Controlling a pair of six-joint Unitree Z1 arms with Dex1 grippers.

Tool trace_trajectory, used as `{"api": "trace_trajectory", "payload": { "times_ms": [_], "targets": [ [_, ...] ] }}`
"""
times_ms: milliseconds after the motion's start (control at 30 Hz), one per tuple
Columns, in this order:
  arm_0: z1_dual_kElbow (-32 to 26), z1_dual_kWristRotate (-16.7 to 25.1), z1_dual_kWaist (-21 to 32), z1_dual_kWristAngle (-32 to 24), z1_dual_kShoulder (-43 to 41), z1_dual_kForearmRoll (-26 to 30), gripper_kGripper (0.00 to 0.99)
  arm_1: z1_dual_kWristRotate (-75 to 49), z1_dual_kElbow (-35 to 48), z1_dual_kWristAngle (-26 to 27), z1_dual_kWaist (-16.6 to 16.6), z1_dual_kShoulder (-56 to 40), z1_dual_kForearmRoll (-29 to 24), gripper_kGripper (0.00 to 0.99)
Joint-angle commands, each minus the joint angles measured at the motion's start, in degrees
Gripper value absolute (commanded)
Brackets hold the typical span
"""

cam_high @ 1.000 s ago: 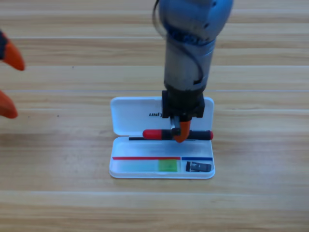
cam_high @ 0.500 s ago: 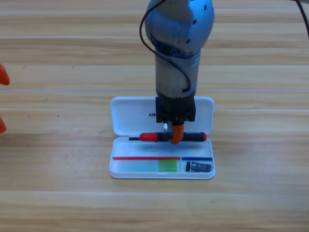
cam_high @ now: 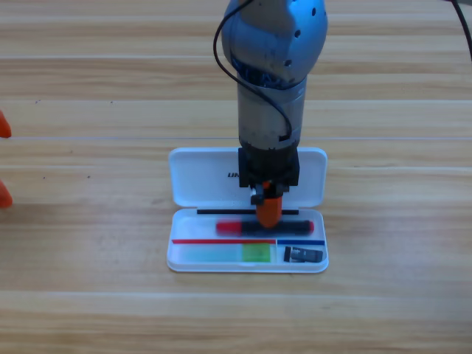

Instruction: Clean up eraser and pencils

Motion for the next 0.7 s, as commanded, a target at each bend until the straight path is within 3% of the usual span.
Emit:
{"api": "trace_trajectory", "payload": {
  "times_ms": [33, 200, 400, 500, 700],
  "targets": [
    [2.4, -0.1, 1.4, -0.6, -0.6, -1.3, 0.99, 0.8, 0.6, -0.1, 1.4, 1.2, 1.5, 0.877],
    [2.5, -0.1, 1.4, -0.6, -0.7, -1.9, 0.99, 1.1, 5.4, 2.8, 2.5, -8.5, 1.9, 0.917],
    [2.3, -1.1, 2.8, -2.0, -0.4, -4.2, 0.99, 1.8, 15.3, 11.5, 2.6, -27.6, 0.7, 0.93],
    [1.4, -3.0, 3.4, -3.0, 1.6, -6.3, 0.99, 3.0, 25.7, 15.8, 1.4, -38.5, -5.2, 0.93],
    [1.0, -7.7, 3.5, -5.6, 7.9, -16.4, 0.99, 5.5, 50.0, 21.2, -3.3, -58.2, -24.4, 0.945]
  ]
}}
